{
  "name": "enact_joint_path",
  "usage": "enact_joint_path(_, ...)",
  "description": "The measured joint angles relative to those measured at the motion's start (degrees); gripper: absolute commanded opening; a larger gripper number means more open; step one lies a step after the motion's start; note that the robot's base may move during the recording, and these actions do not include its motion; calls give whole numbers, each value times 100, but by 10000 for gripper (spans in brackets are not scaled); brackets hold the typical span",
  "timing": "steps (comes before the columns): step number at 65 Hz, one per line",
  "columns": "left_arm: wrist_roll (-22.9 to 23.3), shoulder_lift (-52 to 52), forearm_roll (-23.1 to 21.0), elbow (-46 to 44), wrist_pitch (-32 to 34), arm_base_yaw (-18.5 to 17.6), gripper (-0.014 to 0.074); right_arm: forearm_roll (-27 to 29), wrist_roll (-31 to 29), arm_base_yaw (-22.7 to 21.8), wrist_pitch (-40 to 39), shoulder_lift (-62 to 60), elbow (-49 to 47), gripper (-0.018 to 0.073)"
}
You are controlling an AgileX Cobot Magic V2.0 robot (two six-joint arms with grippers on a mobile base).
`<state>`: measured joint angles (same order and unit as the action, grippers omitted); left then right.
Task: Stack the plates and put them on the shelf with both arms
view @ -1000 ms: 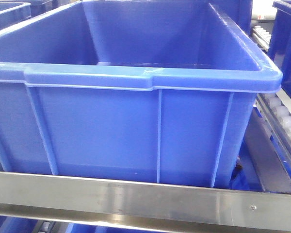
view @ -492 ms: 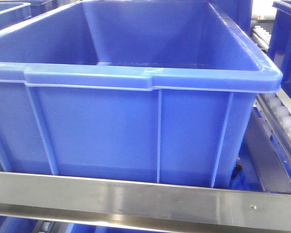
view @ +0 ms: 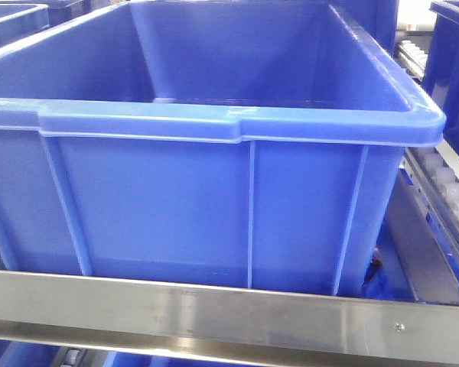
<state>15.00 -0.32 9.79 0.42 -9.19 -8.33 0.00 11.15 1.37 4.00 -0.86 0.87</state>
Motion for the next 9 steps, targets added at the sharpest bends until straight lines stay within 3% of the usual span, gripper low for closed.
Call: enact_joint_path(9,0,0,0,0,0,0,83,0,0,0,0,0,0,23)
